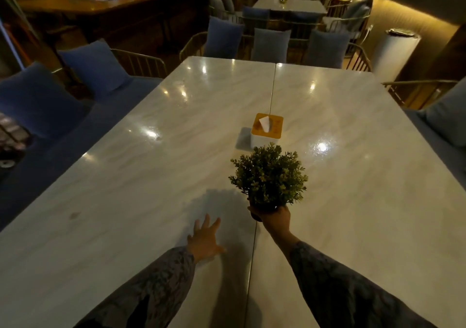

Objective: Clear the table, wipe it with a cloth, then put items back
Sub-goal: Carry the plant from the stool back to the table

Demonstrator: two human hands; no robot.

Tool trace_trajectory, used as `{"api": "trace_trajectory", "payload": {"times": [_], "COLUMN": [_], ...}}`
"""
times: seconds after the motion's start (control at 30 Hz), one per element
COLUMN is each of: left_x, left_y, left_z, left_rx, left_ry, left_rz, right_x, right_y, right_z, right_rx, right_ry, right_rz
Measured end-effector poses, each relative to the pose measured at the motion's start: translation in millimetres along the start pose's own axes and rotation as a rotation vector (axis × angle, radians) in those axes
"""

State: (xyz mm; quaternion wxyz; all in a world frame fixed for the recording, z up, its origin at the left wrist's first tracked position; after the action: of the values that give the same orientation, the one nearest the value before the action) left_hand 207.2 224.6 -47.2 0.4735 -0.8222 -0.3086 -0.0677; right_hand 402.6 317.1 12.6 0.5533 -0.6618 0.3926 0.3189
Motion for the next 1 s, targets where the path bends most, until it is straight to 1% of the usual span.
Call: {"api": "trace_trajectory", "payload": {"times": [0.07,0.17,0.27,0.33,0.4,0.5,0.6,0.7,0.8,0.9,1.0], "left_x": [0,0,7,8,2,-8,-18,-16,-10,-13,-12], "left_y": [-8,-21,-28,-24,-12,5,21,22,20,22,21], "left_z": [26,54,78,88,95,104,110,106,102,105,104], "left_rx": [0.01,0.021,0.106,0.13,0.116,0.16,0.24,0.344,0.373,0.392,0.372], "left_ry": [0.013,0.036,0.1,0.126,0.117,0.093,0.108,0.149,0.166,0.179,0.185], "left_rz": [0.035,0.036,0.05,0.053,0.091,0.208,0.214,0.205,0.209,0.217,0.224], "right_x": [-1,4,11,38,54,22,9,8,19,21,19], "right_y": [10,23,35,51,63,57,58,66,78,86,86], "right_z": [24,53,87,123,149,151,167,179,193,196,191], "right_rx": [0.02,0.016,0.038,0.053,0.081,0.161,0.173,0.189,0.212,0.193,0.201], "right_ry": [-0.032,-0.021,-0.001,-0.012,-0.021,-0.081,-0.153,-0.187,-0.201,-0.227,-0.219], "right_rz": [-0.023,-0.044,-0.025,-0.014,-0.027,-0.045,0.002,0.056,0.068,0.091,0.072]}}
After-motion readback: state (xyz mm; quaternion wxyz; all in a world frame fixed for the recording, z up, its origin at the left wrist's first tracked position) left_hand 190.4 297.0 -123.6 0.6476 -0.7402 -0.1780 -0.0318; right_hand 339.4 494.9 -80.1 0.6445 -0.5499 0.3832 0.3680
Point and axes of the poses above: each hand's wrist, its own z-axis towards the middle knuckle, its own y-axis out of the palm, x = y × z, the point moved 5 cm from there along z, towards the middle knuckle, and after that the axes turned 10 degrees about -z, right-handed, at the moved point
